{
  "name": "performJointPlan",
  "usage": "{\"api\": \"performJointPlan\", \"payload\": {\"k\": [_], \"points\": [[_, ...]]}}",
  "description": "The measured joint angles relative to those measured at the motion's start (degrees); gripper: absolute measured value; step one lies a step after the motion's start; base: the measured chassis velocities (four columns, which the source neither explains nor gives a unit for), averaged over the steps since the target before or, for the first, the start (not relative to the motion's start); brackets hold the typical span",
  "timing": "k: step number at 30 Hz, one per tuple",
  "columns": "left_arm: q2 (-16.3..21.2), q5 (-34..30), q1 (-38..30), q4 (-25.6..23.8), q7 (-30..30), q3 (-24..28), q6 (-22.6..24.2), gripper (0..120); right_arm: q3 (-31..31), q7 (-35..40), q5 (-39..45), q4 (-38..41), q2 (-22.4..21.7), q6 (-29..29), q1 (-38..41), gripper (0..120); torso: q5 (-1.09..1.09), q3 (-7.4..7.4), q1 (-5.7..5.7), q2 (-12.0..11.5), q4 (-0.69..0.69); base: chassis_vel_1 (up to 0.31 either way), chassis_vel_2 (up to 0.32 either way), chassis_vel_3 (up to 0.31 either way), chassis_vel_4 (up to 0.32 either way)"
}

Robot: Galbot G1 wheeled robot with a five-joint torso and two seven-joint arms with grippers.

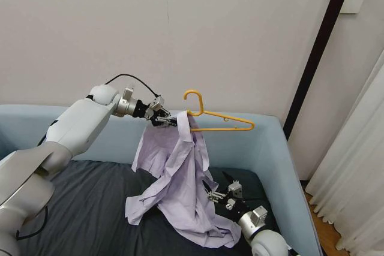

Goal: Pick up the clothes from the sofa and hang them on the clothes hanger.

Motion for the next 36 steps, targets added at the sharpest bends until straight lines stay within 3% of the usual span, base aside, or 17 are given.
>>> {"api": "performJointPlan", "payload": {"k": [9, 16, 19, 20, 24, 25, 28, 31, 36], "points": [[0.16, -0.03, 0.56, -0.48, 0.27, -0.15, 0.01, 2, -2.55, 4.86, -6.54, -4.61, 4.99, 0.06, 2.32, 97, 0.0, 0.0, 0.0, 0.0, 0.0, 0.0, 0.0, 0.0, 0.0], [-0.2, -0.07, 1.01, -0.44, 0.28, -0.54, -0.13, 2, -3.28, 7.99, -11.33, -6.37, 6.7, -1.11, 3.07, 79, 0.0, 0.0, 0.0, 0.0, -0.02, 0.0, 0.0, 0.0, 0.0], [-0.22, -0.08, 1.22, -0.35, 0.27, -0.69, -0.28, 2, -3.28, 9.32, -12.59, -7.04, 7.14, -1.24, 3.35, 67, 0.0, 0.0, 0.0, 0.0, -0.01, 0.0, 0.0, 0.0, 0.0], [-0.22, -0.08, 1.3, -0.3, 0.26, -0.76, -0.34, 2, -3.25, 10.09, -13.11, -7.36, 7.34, -1.3, 3.52, 56, 0.0, 0.0, 0.0, 0.0, -0.01, 0.0, 0.0, 0.0, 0.0], [-0.21, -0.08, 1.38, -0.21, 0.26, -0.84, -0.42, 2, -3.07, 11.04, -13.6, -7.75, 7.53, -1.37, 3.79, 47, 0.0, 0.0, 0.01, 0.0, -0.01, 0.0, 0.0, 0.0, 0.0], [-0.17, -0.08, 1.39, -0.15, 0.26, -0.89, -0.51, 2, -2.9, 11.34, -13.71, -7.89, 7.53, -1.4, 3.87, 37, 0.0, 0.0, 0.01, 0.0, -0.01, 0.0, 0.0, 0.0, 0.0], [-0.07, -0.08, 1.42, -0.09, 0.28, -0.93, -0.63, 2, -2.63, 11.48, -13.73, -7.87, 7.26, -1.41, 3.82, 31, 0.0, 0.01, 0.0, 0.0, -0.01, 0.0, 0.0, 0.0, 0.0], [0.08, -0.06, 1.54, 0.11, 0.3, -1.0, -0.99, 2, -2.3, 11.45, -13.05, -7.12, 6.8, -1.48, 2.98, 16, 0.0, 0.0, 0.0, 0.0, -0.01, 0.0, 0.0, 0.0, 0.0], [-0.02, 0.01, 1.59, 0.15, 0.34, -1.02, -1.06, 2, -1.86, 10.77, -11.94, -6.8, 6.76, -1.23, 2.82, 3, 0.01, 0.01, 0.0, 0.0, -0.01, 0.0, 0.0, 0.0, 0.0]]}}
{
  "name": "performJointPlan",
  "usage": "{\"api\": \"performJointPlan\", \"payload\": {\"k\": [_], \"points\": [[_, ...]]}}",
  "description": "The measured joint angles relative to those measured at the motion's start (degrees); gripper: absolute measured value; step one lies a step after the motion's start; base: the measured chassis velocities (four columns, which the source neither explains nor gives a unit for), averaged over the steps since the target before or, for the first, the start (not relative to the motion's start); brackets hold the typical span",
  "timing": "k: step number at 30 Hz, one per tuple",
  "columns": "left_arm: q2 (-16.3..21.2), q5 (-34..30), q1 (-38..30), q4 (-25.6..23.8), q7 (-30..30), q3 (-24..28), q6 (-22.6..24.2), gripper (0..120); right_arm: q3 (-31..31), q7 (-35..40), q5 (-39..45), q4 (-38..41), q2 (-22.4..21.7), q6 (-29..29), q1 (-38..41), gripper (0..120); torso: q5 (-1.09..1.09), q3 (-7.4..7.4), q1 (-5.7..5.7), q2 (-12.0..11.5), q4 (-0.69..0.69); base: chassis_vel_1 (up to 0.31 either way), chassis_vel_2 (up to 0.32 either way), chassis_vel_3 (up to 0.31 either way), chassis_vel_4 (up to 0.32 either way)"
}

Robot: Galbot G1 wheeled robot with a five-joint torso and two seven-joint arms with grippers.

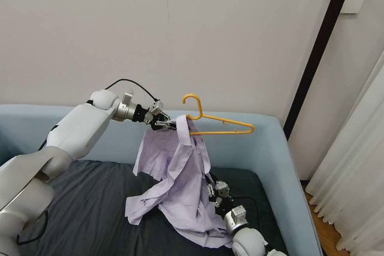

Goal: Pick up the clothes from the sofa and hang them on the clothes hanger.

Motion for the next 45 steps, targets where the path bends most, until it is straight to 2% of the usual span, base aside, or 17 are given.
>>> {"api": "performJointPlan", "payload": {"k": [1, 7, 12, 14, 15, 19, 24, 34, 45], "points": [[-0.02, 0.01, 0.0, 0.0, 0.01, 0.0, -0.01, 2, 0.11, -0.14, 0.19, 0.1, -0.05, 0.07, 0.0, 0, 0.0, 0.0, 0.0, 0.0, 0.0, 0.0, 0.0, 0.0, 0.0], [-0.15, -0.02, 0.0, 0.0, -0.05, -0.09, -0.23, 2, 1.08, -0.28, 0.93, 0.26, -0.2, 0.08, -0.01, 0, 0.0, 0.0, 0.0, 0.0, 0.01, 0.0, 0.0, 0.0, 0.0], [-0.45, -0.82, 0.41, 0.0, -0.29, -0.53, -0.9, 2, 3.84, -0.95, 5.65, 2.33, -1.43, -0.11, -0.32, 0, 0.01, 0.0, 0.0, 0.0, 0.01, 0.0, 0.0, 0.0, 0.0], [-0.46, -1.32, 0.74, -0.02, -0.11, -0.73, -1.13, 2, 7.03, -4.48, 11.17, 4.06, -2.96, -0.19, -0.47, 0, 0.02, 0.0, 0.0, 0.0, 0.0, 0.0, 0.0, 0.0, 0.0], [-0.46, -1.32, 0.74, -0.02, -0.11, -0.73, -1.13, 2, 7.03, -4.48, 11.17, 4.06, -2.96, -0.19, -0.47, 0, 0.02, 0.0, 0.0, 0.0, 0.0, 0.0, 0.0, 0.0, 0.0], [-0.47, -1.74, 1.28, 0.09, 0.71, -1.29, -1.35, 2, 13.35, -12.84, 22.82, 7.58, -7.11, -1.57, -0.37, 0, 0.01, 0.0, 0.0, 0.0, 0.0, 0.0, 0.0, 0.0, 0.0], [-0.41, -2.14, 1.14, 0.4, 1.25, -1.34, -2.12, 2, 16.55, -15.05, 28.82, 11.18, -10.65, -3.8, 0.22, 0, 0.0, 0.0, 0.0, 0.0, 0.0, 0.0, 0.0, 0.0, 0.0], [1.1, -3.02, 0.16, 0.0, 3.05, -0.81, -2.47, 2, 19.9, -11.05, 32.05, 13.82, -12.41, -5.5, 2.74, 0, 0.0, 0.0, 0.0, 0.0, 0.01, 0.0, 0.0, 0.0, 0.0], [1.31, -1.14, -0.63, 0.45, 2.07, -0.62, -3.77, 2, 22.59, -13.02, 31.93, 14.96, -14.1, -5.49, 3.91, 0, 0.01, 0.0, 0.0, 0.0, 0.0, 0.0, 0.0, 0.0, 0.0]]}}
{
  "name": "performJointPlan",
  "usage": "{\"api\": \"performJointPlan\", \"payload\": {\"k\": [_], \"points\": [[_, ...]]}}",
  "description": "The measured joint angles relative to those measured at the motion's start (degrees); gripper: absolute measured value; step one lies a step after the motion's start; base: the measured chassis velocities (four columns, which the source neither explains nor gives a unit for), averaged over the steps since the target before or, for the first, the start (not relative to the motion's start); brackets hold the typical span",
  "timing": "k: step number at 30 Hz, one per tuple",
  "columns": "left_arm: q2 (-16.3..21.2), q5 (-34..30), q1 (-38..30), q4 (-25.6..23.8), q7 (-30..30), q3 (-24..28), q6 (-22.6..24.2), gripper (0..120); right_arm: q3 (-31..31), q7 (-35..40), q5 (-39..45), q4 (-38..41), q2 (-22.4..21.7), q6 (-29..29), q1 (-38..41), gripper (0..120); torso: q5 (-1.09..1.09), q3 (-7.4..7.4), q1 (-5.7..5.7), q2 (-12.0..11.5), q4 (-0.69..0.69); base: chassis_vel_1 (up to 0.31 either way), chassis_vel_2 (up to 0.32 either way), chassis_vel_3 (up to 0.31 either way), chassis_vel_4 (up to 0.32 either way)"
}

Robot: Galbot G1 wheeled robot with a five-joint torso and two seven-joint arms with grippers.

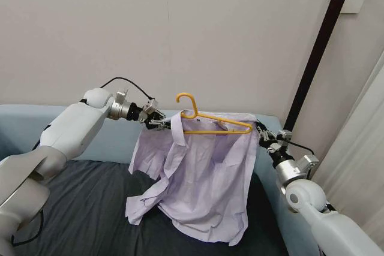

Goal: Pick up the clothes from the sofa and hang them on the clothes hanger.

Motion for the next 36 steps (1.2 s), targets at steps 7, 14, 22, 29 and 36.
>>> {"api": "performJointPlan", "payload": {"k": [7, 14, 22, 29, 36], "points": [[-0.31, 1.25, -1.02, 0.59, -1.46, 0.0, -0.45, 2, 2.0, -3.77, -6.52, 3.37, -3.29, 0.85, -0.99, 0, 0.0, 0.0, 0.0, 0.0, -0.01, 0.0, 0.0, 0.0, 0.0], [-0.14, 1.73, -2.02, 0.52, -3.36, 0.51, -1.19, 2, 4.16, -3.22, -17.5, 5.24, -6.37, 0.92, -2.36, 0, 0.0, 0.0, 0.0, 0.0, 0.0, 0.0, 0.0, 0.0, 0.0], [-1.26, 3.21, -5.49, 0.83, -4.38, 2.62, -1.3, 2, 6.2, -0.4, -20.98, 10.02, -10.05, -0.67, -2.85, 0, -0.01, 0.0, 0.0, 0.0, 0.0, 0.0, 0.0, 0.0, 0.0], [-3.14, 4.08, -8.79, 1.27, -7.5, 4.86, -1.28, 2, 5.9, 1.7, -23.31, 14.13, -13.63, -2.17, -3.36, 0, 0.01, 0.0, 0.0, 0.0, -0.01, 0.0, 0.0, 0.0, 0.0], [-4.12, 6.53, -9.95, 0.97, -9.16, 5.51, -1.18, 2, 4.18, 2.86, -24.87, 16.8, -16.14, -2.8, -2.8, 0, 0.01, -0.01, 0.0, 0.0, -0.01, 0.0, 0.0, 0.0, 0.0]]}}
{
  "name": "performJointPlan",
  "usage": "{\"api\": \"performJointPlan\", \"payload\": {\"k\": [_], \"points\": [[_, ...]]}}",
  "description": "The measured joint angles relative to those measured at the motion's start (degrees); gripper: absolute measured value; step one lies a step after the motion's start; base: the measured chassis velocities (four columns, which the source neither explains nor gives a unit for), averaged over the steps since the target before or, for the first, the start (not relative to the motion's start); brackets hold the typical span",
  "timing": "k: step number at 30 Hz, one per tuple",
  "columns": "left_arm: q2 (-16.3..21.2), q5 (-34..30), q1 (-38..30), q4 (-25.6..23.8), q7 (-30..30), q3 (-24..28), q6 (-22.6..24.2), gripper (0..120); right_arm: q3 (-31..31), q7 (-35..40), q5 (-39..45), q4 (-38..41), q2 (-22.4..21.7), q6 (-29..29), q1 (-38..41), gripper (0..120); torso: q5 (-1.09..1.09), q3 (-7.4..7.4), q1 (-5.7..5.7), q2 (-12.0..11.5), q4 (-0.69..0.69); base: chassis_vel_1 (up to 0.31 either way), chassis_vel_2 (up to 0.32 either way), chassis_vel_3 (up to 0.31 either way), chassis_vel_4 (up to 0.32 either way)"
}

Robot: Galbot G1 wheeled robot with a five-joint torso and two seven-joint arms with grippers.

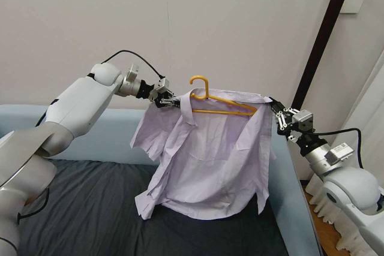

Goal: Pick up the clothes from the sofa and hang them on the clothes hanger.

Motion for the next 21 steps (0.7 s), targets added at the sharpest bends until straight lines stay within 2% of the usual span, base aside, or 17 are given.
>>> {"api": "performJointPlan", "payload": {"k": [7, 11, 15, 21], "points": [[-1.84, 1.35, 2.37, -0.75, -1.5, -0.52, 0.17, 2, -3.07, 1.15, 8.99, 3.78, 1.59, 1.37, 1.77, 0, -0.02, 0.0, 0.0, 0.0, 0.01, 0.0, 0.0, 0.0, 0.0], [-2.44, -0.68, 4.3, -1.39, -2.64, -0.94, 0.62, 2, -3.96, 1.18, 12.3, 4.25, 2.81, 2.52, 1.49, 0, -0.02, 0.0, 0.0, 0.0, 0.01, 0.0, 0.0, 0.0, 0.0], [-2.88, -9.98, 8.6, -4.06, -3.74, -0.92, 4.7, 2, -5.09, 0.28, 11.89, 1.69, 5.11, 4.4, -0.32, 0, -0.02, 0.0, 0.0, 0.0, 0.01, 0.0, 0.0, 0.0, 0.0], [-3.56, -14.91, 10.86, -5.02, -3.83, -0.95, 6.61, 2, -6.5, -0.17, 7.95, -1.58, 7.0, 4.88, -2.32, 0, -0.01, 0.0, 0.0, 0.0, 0.0, 0.0, 0.0, 0.0, 0.0]]}}
